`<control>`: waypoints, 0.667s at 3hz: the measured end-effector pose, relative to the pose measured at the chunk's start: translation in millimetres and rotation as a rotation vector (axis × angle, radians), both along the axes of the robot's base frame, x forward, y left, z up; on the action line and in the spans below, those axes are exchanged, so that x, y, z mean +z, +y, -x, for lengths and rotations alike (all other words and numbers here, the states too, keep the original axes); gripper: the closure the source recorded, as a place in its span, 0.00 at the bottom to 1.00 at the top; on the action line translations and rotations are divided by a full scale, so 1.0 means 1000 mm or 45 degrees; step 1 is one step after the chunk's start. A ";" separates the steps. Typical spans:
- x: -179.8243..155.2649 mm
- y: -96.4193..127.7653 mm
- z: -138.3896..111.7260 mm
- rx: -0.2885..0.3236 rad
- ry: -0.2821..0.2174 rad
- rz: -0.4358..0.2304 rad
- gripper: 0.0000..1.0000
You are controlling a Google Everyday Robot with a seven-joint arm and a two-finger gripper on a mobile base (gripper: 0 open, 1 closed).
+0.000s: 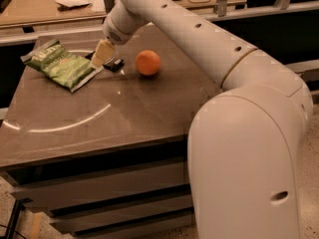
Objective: Move rxbar chocolate near green jalapeno chip bag
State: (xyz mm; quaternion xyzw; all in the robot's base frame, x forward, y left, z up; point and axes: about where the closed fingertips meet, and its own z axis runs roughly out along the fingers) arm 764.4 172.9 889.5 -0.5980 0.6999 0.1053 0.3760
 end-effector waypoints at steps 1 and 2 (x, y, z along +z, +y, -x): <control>-0.003 0.004 0.001 0.041 0.003 0.044 0.00; -0.007 0.011 0.001 0.102 0.046 0.101 0.00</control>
Offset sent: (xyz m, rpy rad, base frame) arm 0.0075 0.0057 0.0119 -0.1439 0.0928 0.1395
